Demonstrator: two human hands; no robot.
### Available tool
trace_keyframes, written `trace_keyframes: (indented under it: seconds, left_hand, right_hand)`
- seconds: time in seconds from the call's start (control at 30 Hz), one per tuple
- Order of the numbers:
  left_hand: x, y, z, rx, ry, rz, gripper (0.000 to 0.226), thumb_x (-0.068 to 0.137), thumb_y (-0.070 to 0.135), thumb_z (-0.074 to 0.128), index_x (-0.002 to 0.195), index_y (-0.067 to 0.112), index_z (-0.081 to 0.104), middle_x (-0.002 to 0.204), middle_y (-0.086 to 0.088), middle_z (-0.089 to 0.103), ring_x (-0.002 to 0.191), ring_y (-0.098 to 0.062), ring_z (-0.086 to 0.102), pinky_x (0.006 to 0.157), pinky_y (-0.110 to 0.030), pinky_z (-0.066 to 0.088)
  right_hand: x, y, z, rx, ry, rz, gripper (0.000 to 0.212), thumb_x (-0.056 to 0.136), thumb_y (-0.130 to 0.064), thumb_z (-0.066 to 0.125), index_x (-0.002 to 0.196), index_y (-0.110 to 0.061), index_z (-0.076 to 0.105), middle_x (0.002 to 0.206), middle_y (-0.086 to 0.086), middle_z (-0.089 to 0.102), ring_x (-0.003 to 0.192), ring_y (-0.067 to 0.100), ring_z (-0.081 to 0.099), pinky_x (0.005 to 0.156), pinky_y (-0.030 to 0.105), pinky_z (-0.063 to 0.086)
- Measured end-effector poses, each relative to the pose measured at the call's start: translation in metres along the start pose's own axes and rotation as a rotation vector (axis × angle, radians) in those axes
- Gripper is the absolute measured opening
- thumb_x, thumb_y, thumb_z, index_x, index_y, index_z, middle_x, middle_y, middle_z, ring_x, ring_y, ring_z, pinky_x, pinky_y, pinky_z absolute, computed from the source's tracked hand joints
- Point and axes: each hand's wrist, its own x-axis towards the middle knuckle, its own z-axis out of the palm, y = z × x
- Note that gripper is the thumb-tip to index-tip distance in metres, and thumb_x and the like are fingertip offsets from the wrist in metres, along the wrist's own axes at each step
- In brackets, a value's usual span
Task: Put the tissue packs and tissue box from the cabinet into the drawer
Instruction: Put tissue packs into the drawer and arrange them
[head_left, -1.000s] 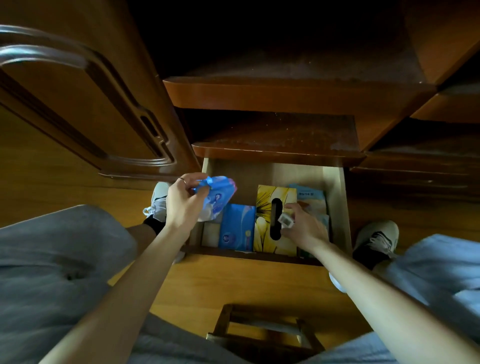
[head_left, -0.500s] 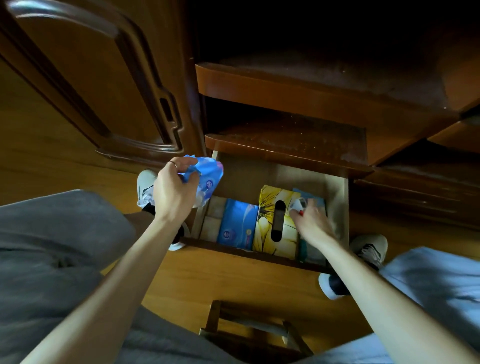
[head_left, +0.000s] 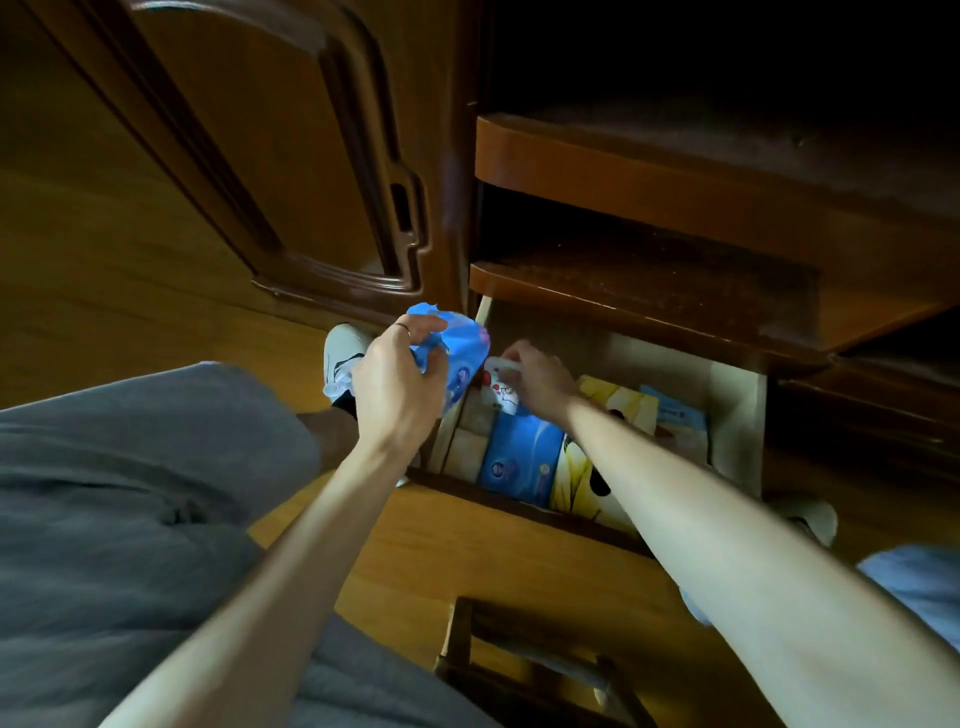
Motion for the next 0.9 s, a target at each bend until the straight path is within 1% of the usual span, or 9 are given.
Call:
trace_keyframes:
  seconds: [0.13,0.2,0.37,0.47,0.57,0.63,0.73,0.83,0.9]
  left_hand:
    - [0.001,-0.009,-0.002,0.008,0.005,-0.012,0.025,0.093,0.012,0.064,0.114,0.024,0.069,0.110,0.016,0.066,0.090,-0.001,0.059,0.081,-0.028,0.057]
    - [0.003,-0.012,-0.002,0.008,0.009,-0.022,0.025,0.093,0.011,0.065,0.115,0.022,0.070,0.116,0.010,0.069,0.092,-0.003,0.061,0.078,-0.021,0.055]
    - [0.006,-0.009,0.001,-0.008,-0.010,-0.011,0.025,0.093,0.010,0.064,0.116,0.021,0.069,0.117,0.009,0.069,0.096,-0.004,0.061,0.082,-0.035,0.060]
    - [0.008,-0.007,0.003,-0.015,-0.022,-0.006,0.026,0.094,0.011,0.063,0.116,0.023,0.068,0.115,0.014,0.067,0.097,-0.004,0.062,0.082,-0.037,0.060]
    - [0.009,-0.005,0.006,-0.008,-0.030,0.004,0.025,0.094,0.013,0.063,0.115,0.025,0.068,0.114,0.016,0.066,0.099,-0.006,0.063,0.083,-0.037,0.059]
    - [0.008,-0.004,0.010,-0.006,-0.039,0.016,0.025,0.094,0.013,0.063,0.116,0.026,0.067,0.117,0.012,0.069,0.101,-0.008,0.064,0.085,-0.039,0.058]
    - [0.005,0.005,0.016,0.003,-0.085,0.067,0.026,0.094,0.013,0.061,0.116,0.025,0.067,0.119,0.011,0.069,0.107,-0.015,0.064,0.093,-0.049,0.053]
    - [-0.002,0.018,0.024,0.057,-0.110,0.143,0.026,0.094,0.014,0.060,0.114,0.028,0.067,0.113,0.014,0.069,0.102,-0.015,0.062,0.094,-0.051,0.050]
    - [-0.007,0.023,0.029,0.086,-0.113,0.185,0.023,0.095,0.017,0.060,0.112,0.029,0.067,0.110,0.016,0.068,0.095,-0.014,0.059,0.092,-0.050,0.049]
  right_hand:
    - [0.023,-0.002,0.023,0.009,0.042,0.058,0.024,0.103,-0.028,0.056,0.125,-0.018,0.055,0.113,0.008,0.068,0.102,0.029,0.067,0.067,0.029,0.045]
    - [0.027,0.002,0.028,-0.040,0.011,0.070,0.018,0.103,-0.027,0.055,0.118,-0.018,0.053,0.115,0.011,0.067,0.110,0.034,0.065,0.072,0.031,0.043]
    - [0.017,0.011,0.048,-0.581,-0.028,-0.027,0.023,0.102,-0.031,0.049,0.118,-0.019,0.061,0.129,0.011,0.064,0.128,0.035,0.043,0.104,0.048,0.033]
    - [0.008,0.007,0.054,-0.632,-0.043,-0.013,0.027,0.098,-0.028,0.053,0.121,-0.019,0.065,0.133,0.009,0.059,0.129,0.034,0.039,0.105,0.048,0.033]
    - [-0.012,0.008,0.049,-0.474,0.097,-0.029,0.039,0.097,-0.035,0.057,0.132,-0.019,0.059,0.136,0.006,0.056,0.129,0.030,0.043,0.105,0.044,0.037]
    - [-0.037,0.019,0.031,-0.325,0.286,-0.035,0.038,0.094,-0.035,0.061,0.129,-0.021,0.060,0.129,0.002,0.061,0.122,0.025,0.051,0.099,0.039,0.042]
    - [-0.078,0.061,-0.007,-0.312,0.517,0.060,0.017,0.091,-0.034,0.064,0.105,-0.025,0.061,0.101,-0.002,0.069,0.095,0.021,0.064,0.071,0.031,0.046]
    - [-0.106,0.096,-0.029,-0.297,0.359,0.329,0.032,0.096,-0.054,0.048,0.096,-0.025,0.061,0.088,0.002,0.071,0.084,0.027,0.068,0.063,0.031,0.042]
    - [-0.112,0.099,-0.026,-0.230,0.252,0.378,0.045,0.094,-0.061,0.044,0.086,-0.021,0.064,0.084,0.001,0.069,0.082,0.026,0.068,0.062,0.031,0.045]
